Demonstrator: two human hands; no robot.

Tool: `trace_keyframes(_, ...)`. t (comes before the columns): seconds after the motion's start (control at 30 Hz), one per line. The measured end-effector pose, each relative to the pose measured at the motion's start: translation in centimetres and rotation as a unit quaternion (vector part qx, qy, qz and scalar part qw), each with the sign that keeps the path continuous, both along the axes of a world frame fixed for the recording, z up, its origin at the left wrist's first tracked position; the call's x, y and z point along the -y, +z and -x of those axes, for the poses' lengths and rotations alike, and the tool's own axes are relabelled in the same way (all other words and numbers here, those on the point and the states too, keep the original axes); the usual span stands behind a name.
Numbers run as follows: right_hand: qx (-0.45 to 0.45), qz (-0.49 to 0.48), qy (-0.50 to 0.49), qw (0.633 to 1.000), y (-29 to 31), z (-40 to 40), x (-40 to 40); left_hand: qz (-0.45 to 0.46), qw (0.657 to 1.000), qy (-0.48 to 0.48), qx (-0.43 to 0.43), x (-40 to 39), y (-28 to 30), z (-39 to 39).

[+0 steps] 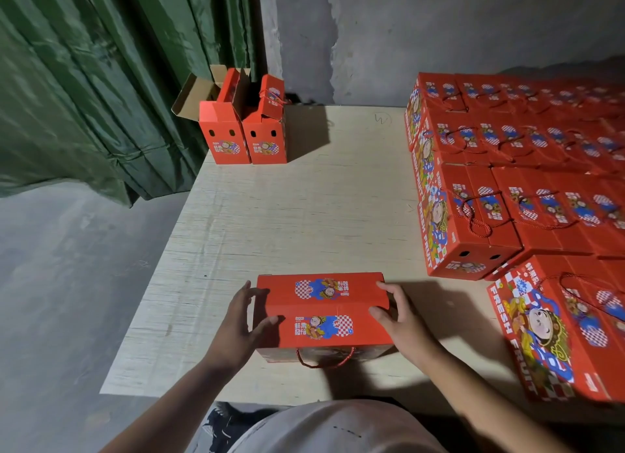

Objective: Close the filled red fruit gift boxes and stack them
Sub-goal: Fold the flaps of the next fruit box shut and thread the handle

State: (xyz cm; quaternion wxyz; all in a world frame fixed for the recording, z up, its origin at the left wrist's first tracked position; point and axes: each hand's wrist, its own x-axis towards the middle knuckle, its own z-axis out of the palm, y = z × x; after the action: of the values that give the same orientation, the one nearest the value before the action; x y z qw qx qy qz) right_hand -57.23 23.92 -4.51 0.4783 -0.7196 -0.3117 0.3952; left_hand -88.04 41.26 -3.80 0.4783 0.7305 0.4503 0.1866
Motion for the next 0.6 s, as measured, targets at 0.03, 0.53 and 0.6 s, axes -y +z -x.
trace_keyframes(0.03,0.013,0.002,0.001,1.0,-0.1,0.0,0.0,-0.009,1.0,0.003,0.001,0.0,0.0,-0.1)
trace_keyframes(0.53,0.07,0.083,0.128,0.986,1.0,-3.7,-1.9,-0.084,0.978,-0.141,-0.129,-5.1,0.2,-0.3)
trace_keyframes(0.6,0.077,0.1,0.166,0.978,1.5,-4.2,-2.4,-0.101,0.964,-0.183,-0.163,-5.7,0.2,-0.5)
